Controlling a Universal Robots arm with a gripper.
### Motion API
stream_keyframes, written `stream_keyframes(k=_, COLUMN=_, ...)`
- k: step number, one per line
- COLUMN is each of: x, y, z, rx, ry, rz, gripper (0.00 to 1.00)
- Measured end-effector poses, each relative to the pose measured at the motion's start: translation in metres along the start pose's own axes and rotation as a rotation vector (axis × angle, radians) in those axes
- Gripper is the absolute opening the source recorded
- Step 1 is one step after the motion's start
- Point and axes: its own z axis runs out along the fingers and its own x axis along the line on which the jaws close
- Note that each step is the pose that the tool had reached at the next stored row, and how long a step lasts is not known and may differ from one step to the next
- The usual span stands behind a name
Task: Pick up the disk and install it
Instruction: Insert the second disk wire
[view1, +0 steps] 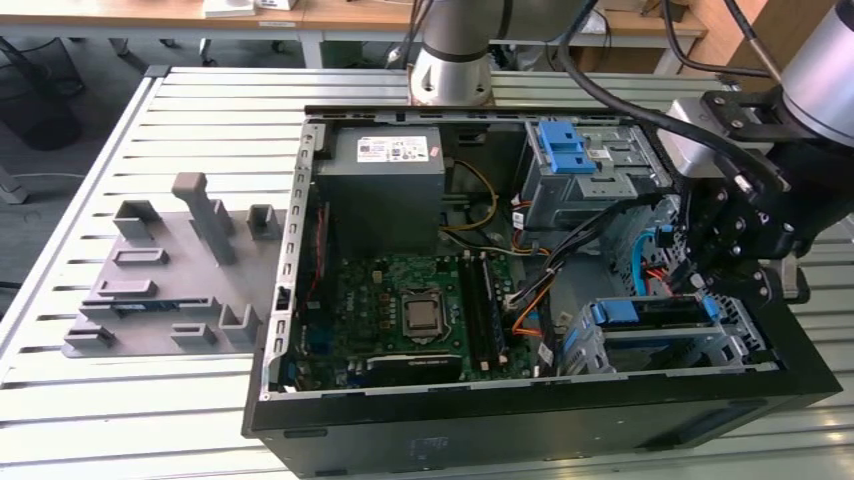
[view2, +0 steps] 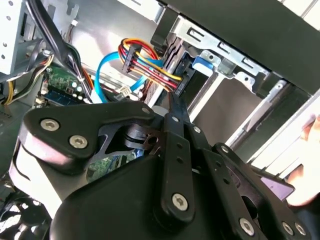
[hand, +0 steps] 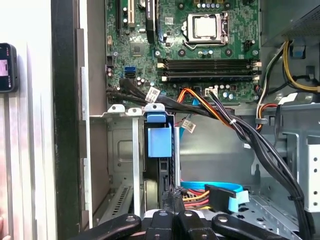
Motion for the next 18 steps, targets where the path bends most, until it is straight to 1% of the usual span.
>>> stream_keyframes(k=1, x=-0.0002, y=0.0002, z=-0.0023, rx=0.0, ry=0.0, rz=0.0, gripper=0.11)
stream_keyframes(k=3, x=-0.0001, y=0.0024, z=-0.0031, rx=0.0, ry=-0.001, rz=0.0, gripper=0.11)
stream_keyframes(k=6, x=0.0003, y=0.0132, z=-0.0034, rx=0.0, ry=-0.0022, rz=0.0, gripper=0.11)
stream_keyframes(k=7, x=0.0004, y=0.0156, z=-0.0034, rx=0.0, ry=-0.0028, rz=0.0, gripper=0.11)
stream_keyframes(k=8, x=0.0005, y=0.0174, z=-0.0044, rx=0.0, ry=-0.0028, rz=0.0, gripper=0.11)
stream_keyframes(k=10, x=0.0, y=0.0188, z=-0.0075, rx=0.0, ry=-0.0029, rz=0.0, gripper=0.11)
stream_keyframes(k=15, x=-0.0016, y=0.0203, z=-0.0226, rx=-0.0001, ry=-0.0029, rz=-0.001, gripper=0.11)
stream_keyframes(k=16, x=-0.0048, y=0.021, z=-0.0282, rx=-0.0003, ry=-0.0029, rz=-0.001, gripper=0.11)
stream_keyframes(k=18, x=-0.0082, y=0.0211, z=-0.0318, rx=-0.0012, ry=-0.0026, rz=-0.001, gripper=0.11)
